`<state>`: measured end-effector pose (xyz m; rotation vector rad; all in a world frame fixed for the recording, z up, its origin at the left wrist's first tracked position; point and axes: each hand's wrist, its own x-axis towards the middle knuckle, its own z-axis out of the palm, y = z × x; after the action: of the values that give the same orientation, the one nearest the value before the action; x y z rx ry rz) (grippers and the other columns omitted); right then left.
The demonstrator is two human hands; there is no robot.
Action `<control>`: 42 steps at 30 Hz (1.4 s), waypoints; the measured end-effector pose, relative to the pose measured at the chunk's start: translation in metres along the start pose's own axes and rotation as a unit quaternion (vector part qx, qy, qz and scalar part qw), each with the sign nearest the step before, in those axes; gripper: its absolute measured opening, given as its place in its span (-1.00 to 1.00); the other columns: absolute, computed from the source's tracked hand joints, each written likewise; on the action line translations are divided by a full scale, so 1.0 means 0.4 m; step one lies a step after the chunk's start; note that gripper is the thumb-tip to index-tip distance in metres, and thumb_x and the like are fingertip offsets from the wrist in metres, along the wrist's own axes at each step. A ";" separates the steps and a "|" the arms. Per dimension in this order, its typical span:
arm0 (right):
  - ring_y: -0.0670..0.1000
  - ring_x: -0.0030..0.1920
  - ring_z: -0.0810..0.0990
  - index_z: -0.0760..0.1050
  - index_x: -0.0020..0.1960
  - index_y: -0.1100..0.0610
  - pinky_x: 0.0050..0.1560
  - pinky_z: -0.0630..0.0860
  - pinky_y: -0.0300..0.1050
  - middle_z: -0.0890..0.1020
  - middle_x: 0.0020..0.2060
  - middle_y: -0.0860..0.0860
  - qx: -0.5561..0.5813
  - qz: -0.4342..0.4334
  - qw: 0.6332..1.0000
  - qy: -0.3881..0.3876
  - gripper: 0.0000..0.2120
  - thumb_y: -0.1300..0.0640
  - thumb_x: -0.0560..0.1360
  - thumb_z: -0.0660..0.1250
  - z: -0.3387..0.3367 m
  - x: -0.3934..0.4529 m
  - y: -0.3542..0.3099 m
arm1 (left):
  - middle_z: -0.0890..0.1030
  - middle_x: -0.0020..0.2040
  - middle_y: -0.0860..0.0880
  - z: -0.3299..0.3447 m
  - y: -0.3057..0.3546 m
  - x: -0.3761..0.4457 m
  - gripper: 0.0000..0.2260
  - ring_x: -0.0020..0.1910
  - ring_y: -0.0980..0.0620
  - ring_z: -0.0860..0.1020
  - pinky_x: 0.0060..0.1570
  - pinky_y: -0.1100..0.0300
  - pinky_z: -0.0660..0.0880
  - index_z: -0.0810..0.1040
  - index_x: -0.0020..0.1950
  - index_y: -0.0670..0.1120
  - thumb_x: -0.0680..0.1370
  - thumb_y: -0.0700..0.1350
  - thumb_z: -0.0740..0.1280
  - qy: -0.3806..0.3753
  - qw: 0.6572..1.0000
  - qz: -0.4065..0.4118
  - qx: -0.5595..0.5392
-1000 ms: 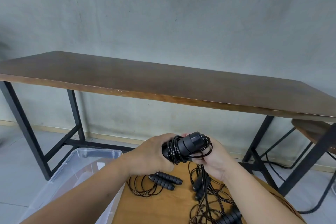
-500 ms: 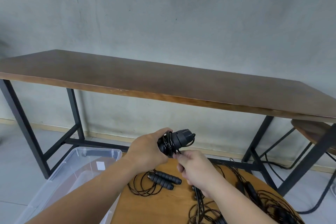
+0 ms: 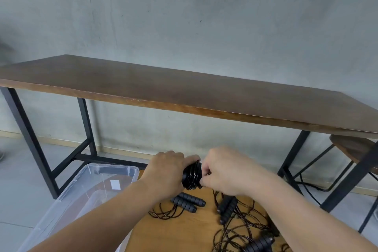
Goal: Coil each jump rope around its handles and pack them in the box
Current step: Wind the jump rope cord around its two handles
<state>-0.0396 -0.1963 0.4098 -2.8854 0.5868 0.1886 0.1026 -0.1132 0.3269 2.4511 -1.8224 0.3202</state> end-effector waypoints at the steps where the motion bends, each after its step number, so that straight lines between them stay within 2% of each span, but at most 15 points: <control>1: -0.07 -0.20 0.62 0.69 -0.14 0.05 -0.21 0.59 -0.17 0.67 -0.24 -0.04 -0.003 -0.016 1.000 -0.005 -0.85 0.04 0.52 0.38 -0.018 0.004 0.003 | 0.54 0.06 0.06 -0.008 0.002 -0.002 -0.47 0.04 0.00 0.49 0.03 0.11 0.45 0.17 0.46 0.25 0.55 0.04 0.30 -0.003 1.000 0.020 -0.012; 3: -0.11 -0.18 0.61 0.70 -0.14 0.01 -0.22 0.53 -0.22 0.67 -0.23 -0.10 0.027 -0.033 0.999 -0.019 -0.88 -0.03 0.46 0.46 -0.051 0.016 0.020 | 0.56 0.02 0.10 -0.023 0.000 -0.006 -0.51 0.00 0.03 0.50 0.02 0.11 0.45 0.26 0.41 0.27 0.52 0.12 0.32 -0.006 0.997 0.054 -0.056; 7: -0.12 -0.15 0.63 0.71 -0.17 0.00 -0.04 0.61 -0.09 0.69 -0.23 -0.12 0.159 -0.047 0.986 -0.019 -0.83 -0.08 0.35 0.56 -0.077 0.047 0.080 | 0.57 -0.11 0.21 -0.056 -0.014 -0.019 -0.52 -0.10 0.15 0.47 -0.08 0.20 0.46 0.33 0.33 0.33 0.46 0.13 0.40 -0.047 0.976 0.072 -0.201; 10: -0.13 -0.21 0.60 0.70 -0.18 0.02 -0.13 0.54 -0.15 0.67 -0.28 -0.12 0.267 -0.048 0.962 -0.014 -0.82 -0.07 0.34 0.56 -0.065 0.057 0.113 | 0.53 -0.17 0.28 -0.082 -0.022 -0.030 -0.44 -0.11 0.21 0.47 -0.12 0.33 0.40 0.35 0.37 0.37 0.44 0.03 0.45 -0.101 0.947 0.061 -0.297; 14: -0.05 -0.27 0.58 0.68 -0.25 0.03 -0.18 0.53 -0.13 0.64 -0.31 -0.02 0.457 -0.042 0.888 -0.035 -0.82 -0.03 0.24 0.56 -0.021 0.064 0.128 | 0.57 -0.18 0.11 -0.092 -0.025 -0.040 -0.48 -0.20 0.15 0.51 -0.15 0.21 0.47 0.43 0.07 0.43 0.37 -0.17 0.46 -0.137 0.894 0.070 -0.422; 18: -0.01 -0.28 0.64 0.62 -0.20 0.16 -0.26 0.58 -0.16 0.65 -0.30 0.05 0.585 -0.028 0.810 -0.029 -0.90 0.15 0.32 0.48 0.019 0.069 0.133 | 0.55 -0.22 0.17 -0.083 -0.022 -0.043 -0.51 -0.22 0.21 0.50 -0.20 0.33 0.42 0.47 -0.08 0.39 0.38 -0.24 0.47 -0.125 0.863 0.062 -0.485; 20: 0.00 -0.27 0.64 0.61 -0.18 0.18 -0.27 0.58 -0.16 0.65 -0.27 0.07 0.612 -0.003 0.790 -0.021 -0.88 0.15 0.34 0.47 0.034 0.071 0.135 | 0.60 -0.13 0.19 -0.080 -0.018 -0.048 -0.52 -0.14 0.24 0.54 -0.10 0.31 0.47 0.49 -0.01 0.40 0.40 -0.18 0.51 -0.132 0.853 0.053 -0.502; 22: 0.01 -0.25 0.64 0.61 -0.15 0.19 -0.24 0.58 -0.12 0.65 -0.25 0.09 0.623 0.012 0.782 -0.015 -0.84 0.12 0.34 0.48 0.046 0.075 0.140 | 0.63 0.10 0.17 -0.076 -0.016 -0.052 -0.49 0.11 0.19 0.57 0.18 0.20 0.49 0.49 0.23 0.32 0.37 -0.02 0.55 -0.152 0.831 0.043 -0.533; 24: 0.01 -0.24 0.64 0.59 -0.14 0.19 -0.22 0.57 -0.10 0.65 -0.25 0.07 0.648 0.030 0.761 -0.001 -0.88 0.14 0.40 0.45 0.062 0.081 0.143 | 0.62 0.20 0.10 -0.070 -0.012 -0.053 -0.40 0.22 0.10 0.56 0.28 0.09 0.47 0.47 0.33 0.25 0.31 0.17 0.53 -0.165 0.810 0.041 -0.562; 26: 0.05 -0.24 0.57 0.56 -0.16 0.16 -0.20 0.50 -0.12 0.61 -0.26 0.09 0.671 0.040 0.740 0.024 -0.91 0.21 0.52 0.37 0.082 0.086 0.143 | 0.65 0.06 0.13 -0.070 -0.007 -0.051 -0.50 0.08 0.13 0.59 0.16 0.12 0.50 0.53 0.21 0.29 0.29 0.33 0.44 -0.149 0.800 0.029 -0.580; 29: 0.03 -0.35 0.30 0.49 -0.12 0.17 -0.36 0.22 -0.19 0.37 -0.29 0.13 0.680 0.025 0.731 0.052 -0.91 0.24 0.55 0.27 0.108 0.084 0.130 | 0.61 -0.24 0.20 -0.075 0.006 -0.046 -0.78 -0.21 0.25 0.55 -0.09 0.26 0.46 0.57 -0.09 0.33 0.31 0.33 0.38 -0.104 0.776 -0.009 -0.622; 32: -0.10 -0.46 0.26 0.50 -0.08 0.22 -0.45 0.10 -0.25 0.41 -0.37 0.04 0.668 0.063 0.739 0.065 -0.80 0.26 0.64 0.14 0.116 0.072 0.110 | 0.62 -0.23 0.22 -0.067 0.004 -0.041 -0.64 -0.21 0.28 0.56 -0.14 0.34 0.45 0.59 0.02 0.24 0.29 0.33 0.38 -0.060 0.773 -0.043 -0.630; 36: -0.09 -0.47 0.26 0.58 0.04 0.24 -0.47 0.17 -0.24 0.44 -0.36 0.00 0.620 0.092 0.777 0.062 -0.73 0.12 0.68 0.15 0.139 0.047 0.085 | 0.65 -0.15 0.23 -0.063 -0.017 -0.036 -0.56 -0.16 0.31 0.57 -0.15 0.41 0.44 0.58 0.12 0.21 0.29 0.31 0.41 0.005 0.797 -0.084 -0.599; 39: -0.10 -0.51 0.27 0.53 -0.14 0.18 -0.43 0.19 -0.20 0.42 -0.43 -0.03 0.521 0.100 0.845 0.065 -0.70 0.11 0.68 0.15 0.155 0.036 0.058 | 0.65 -0.12 0.11 -0.047 -0.025 -0.032 -0.58 -0.13 0.19 0.58 -0.07 0.21 0.51 0.57 0.08 0.20 0.30 0.33 0.42 0.008 0.856 -0.094 -0.509; 42: -0.09 -0.51 0.31 0.44 -0.28 0.11 -0.40 0.25 -0.18 0.40 -0.51 -0.06 0.415 0.111 0.901 0.056 -0.65 0.10 0.67 0.13 0.159 0.029 0.038 | 0.60 -0.13 0.13 -0.048 -0.010 -0.031 -0.64 -0.11 0.16 0.55 -0.11 0.21 0.49 0.48 0.11 0.20 0.40 0.26 0.43 -0.004 0.924 -0.092 -0.370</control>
<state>-0.0403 -0.2009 0.3437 -2.0060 0.7797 -0.1689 0.1005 -0.0968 0.3433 2.0332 -1.3388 -0.3374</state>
